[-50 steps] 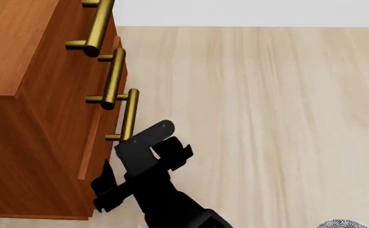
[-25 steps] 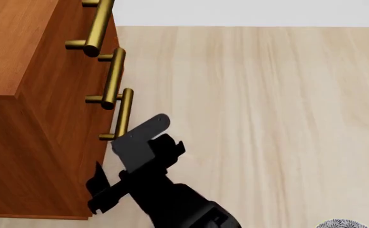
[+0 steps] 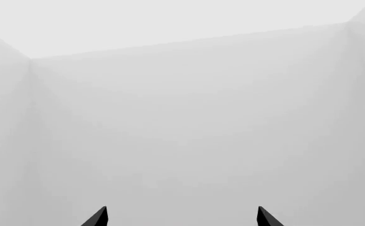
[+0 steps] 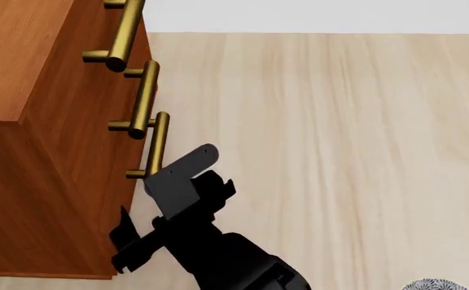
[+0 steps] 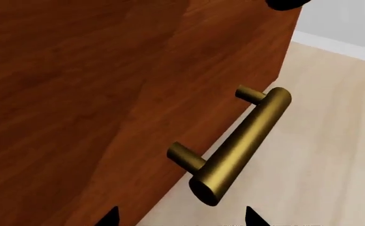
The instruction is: Close the bottom drawer of the cabinet and open the top drawer.
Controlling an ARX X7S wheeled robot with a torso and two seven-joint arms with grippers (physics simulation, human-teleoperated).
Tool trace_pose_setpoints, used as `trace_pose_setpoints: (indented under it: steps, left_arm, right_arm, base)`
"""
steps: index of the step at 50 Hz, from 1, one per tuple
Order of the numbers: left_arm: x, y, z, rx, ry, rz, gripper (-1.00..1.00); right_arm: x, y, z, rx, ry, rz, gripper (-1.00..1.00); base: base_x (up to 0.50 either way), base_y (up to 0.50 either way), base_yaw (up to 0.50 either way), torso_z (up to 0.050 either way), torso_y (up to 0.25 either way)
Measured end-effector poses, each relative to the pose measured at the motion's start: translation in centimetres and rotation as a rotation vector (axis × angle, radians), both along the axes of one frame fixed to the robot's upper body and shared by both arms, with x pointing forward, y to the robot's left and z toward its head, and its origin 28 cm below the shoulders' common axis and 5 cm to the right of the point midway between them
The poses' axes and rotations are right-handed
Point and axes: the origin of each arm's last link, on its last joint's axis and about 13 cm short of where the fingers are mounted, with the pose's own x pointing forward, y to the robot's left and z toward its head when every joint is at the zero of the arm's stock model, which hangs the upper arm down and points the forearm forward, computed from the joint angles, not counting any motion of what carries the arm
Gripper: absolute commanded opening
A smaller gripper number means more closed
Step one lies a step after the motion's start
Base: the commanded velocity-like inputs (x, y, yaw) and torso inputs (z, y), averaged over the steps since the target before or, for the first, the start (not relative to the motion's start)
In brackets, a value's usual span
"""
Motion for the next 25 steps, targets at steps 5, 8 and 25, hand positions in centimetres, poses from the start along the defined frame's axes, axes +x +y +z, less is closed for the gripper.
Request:
trace_pose_setpoints:
  steps: [5,8,25]
  left_arm:
    - [0.1,-0.2,0.0,0.000,-0.001,-0.009,1.00]
    - [0.1,-0.4,0.0,0.001,-0.001,-0.014,1.00]
    - [-0.1,-1.1,0.3,0.004,-0.006,-0.038,1.00]
  right_arm:
    - [-0.7,0.0,0.1,0.030,-0.009,-0.009,1.00]
    - [-1.3,-0.1,0.2,0.049,-0.018,-0.011,1.00]
    - [-5.1,-1.6,2.0,0.152,-0.070,-0.059,1.00]
  base:
    - [0.00,0.00,0.00,0.000,0.000]
    - [0.00,0.00,0.00,0.000,0.000]
    - [0.00,0.00,0.00,0.000,0.000]
